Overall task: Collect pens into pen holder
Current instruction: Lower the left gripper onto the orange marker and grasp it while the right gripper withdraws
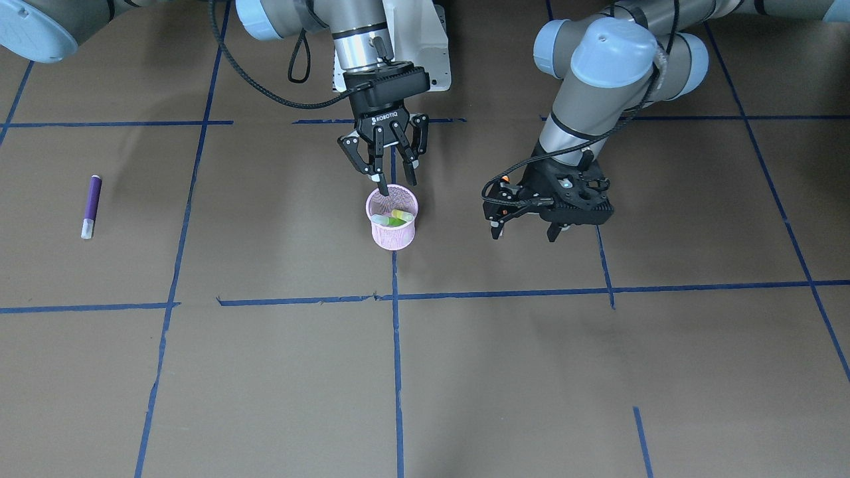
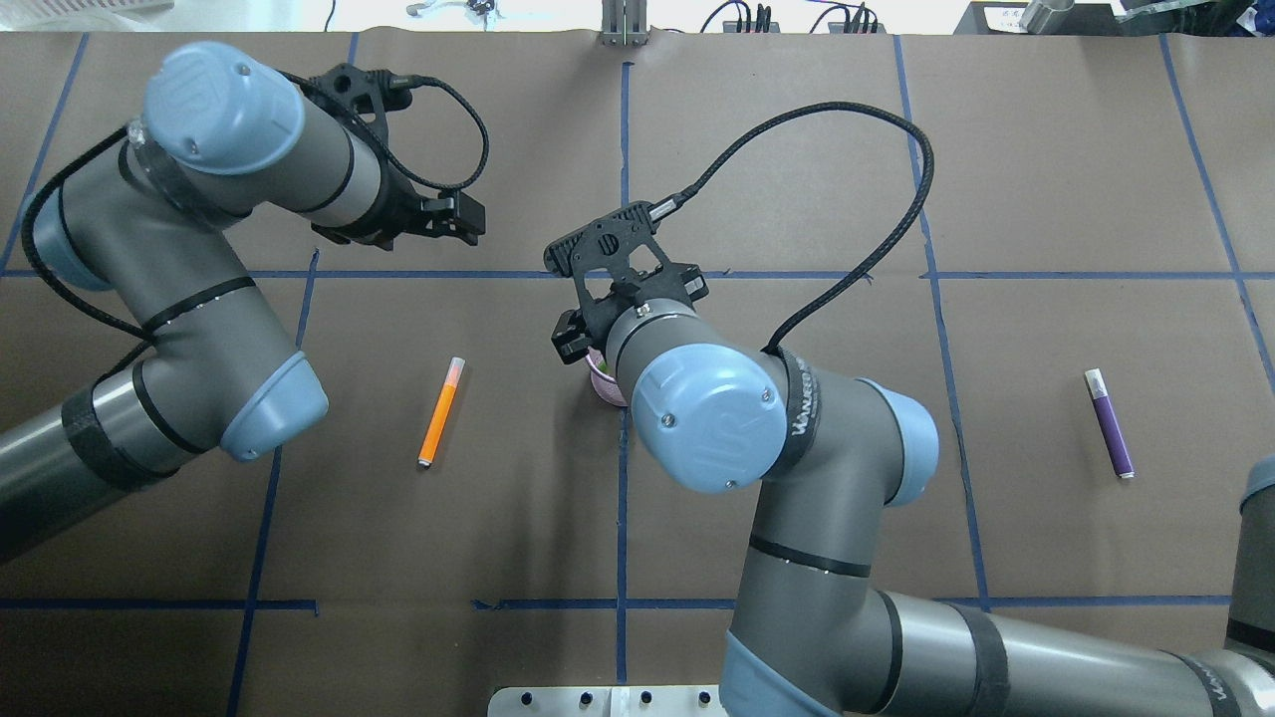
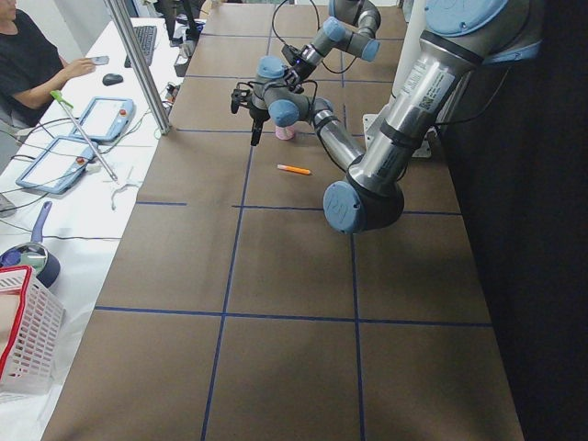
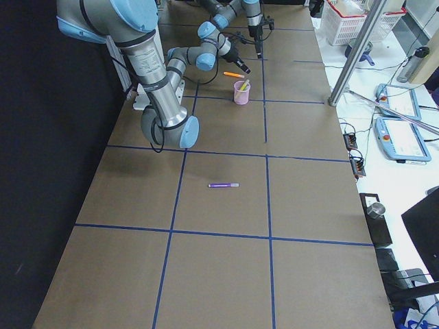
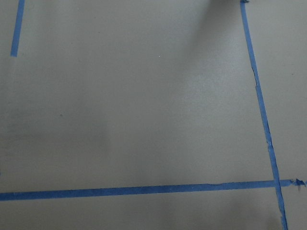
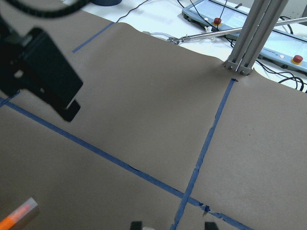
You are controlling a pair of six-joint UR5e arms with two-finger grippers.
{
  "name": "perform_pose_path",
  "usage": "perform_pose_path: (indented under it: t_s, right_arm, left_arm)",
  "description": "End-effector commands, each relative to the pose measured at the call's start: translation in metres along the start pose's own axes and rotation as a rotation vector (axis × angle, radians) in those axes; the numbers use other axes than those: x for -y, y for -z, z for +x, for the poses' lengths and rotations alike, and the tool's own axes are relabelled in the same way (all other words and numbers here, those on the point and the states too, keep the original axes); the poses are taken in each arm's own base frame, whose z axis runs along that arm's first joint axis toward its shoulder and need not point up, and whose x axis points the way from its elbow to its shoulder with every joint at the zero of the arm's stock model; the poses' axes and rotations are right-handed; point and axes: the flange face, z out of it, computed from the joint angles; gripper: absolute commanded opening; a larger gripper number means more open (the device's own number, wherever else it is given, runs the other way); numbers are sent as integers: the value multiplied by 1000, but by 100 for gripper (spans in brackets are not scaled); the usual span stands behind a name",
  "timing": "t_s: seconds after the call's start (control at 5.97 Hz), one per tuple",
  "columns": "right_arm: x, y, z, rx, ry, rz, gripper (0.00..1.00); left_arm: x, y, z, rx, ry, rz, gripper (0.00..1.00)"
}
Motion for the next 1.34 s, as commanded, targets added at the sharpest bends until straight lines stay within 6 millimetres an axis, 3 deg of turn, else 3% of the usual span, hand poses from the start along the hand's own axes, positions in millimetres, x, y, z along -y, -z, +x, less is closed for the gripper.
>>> perform_pose_path:
  t_s: [0.0,0.17,0.33,0.5,0.84,1.17]
  right_arm:
    - [18,11,47,25,-46,-23,54]
    - [22,19,94,51,-83,-74,54]
    - [26,27,130,81,-216,-130,54]
    - [35,33,150,107,-319,-172,54]
    - [35,36,167,116,-373,-205,54]
    - [28,43,173,116,-371,-205,56]
  left_arm:
    - [-36,-24,-8,-3,49,-137,100]
    - [-74,-51,-10,20,-13,-202,97]
    - [-88,-66,-9,19,-186,-230,97]
    - [-89,-79,-14,32,-264,-246,94]
    - [-91,-90,-15,109,-383,-316,85]
    - [-84,-93,3,150,-381,-343,79]
